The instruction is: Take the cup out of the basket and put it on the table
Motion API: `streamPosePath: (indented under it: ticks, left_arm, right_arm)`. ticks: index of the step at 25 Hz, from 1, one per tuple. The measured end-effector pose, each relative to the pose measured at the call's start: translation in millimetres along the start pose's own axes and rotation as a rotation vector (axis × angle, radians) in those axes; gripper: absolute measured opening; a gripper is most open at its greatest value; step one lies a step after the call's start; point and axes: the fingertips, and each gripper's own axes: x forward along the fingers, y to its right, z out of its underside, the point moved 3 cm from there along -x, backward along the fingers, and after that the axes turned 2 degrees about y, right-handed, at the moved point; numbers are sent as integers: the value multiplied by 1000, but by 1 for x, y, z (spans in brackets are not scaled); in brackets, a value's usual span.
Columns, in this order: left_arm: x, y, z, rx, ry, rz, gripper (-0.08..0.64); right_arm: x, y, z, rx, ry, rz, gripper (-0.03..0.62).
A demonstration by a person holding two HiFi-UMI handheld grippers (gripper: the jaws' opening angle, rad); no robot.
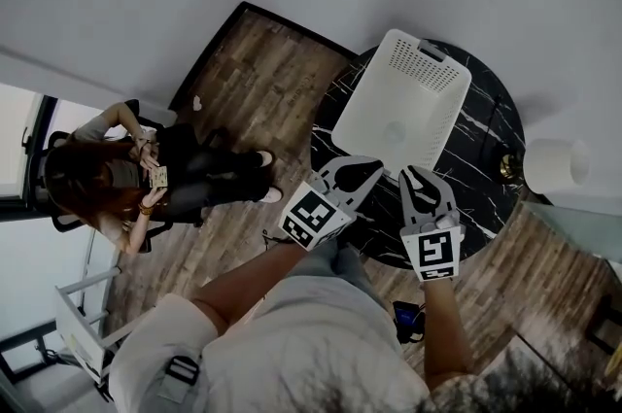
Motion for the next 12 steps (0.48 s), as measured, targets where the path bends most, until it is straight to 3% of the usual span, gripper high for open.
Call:
streamPosePath:
  ticks: [12]
  left_arm:
    - [42,-46,17,12,-158,-28,6]
  right_arm:
    - [75,18,40,-196,-257,-163,40]
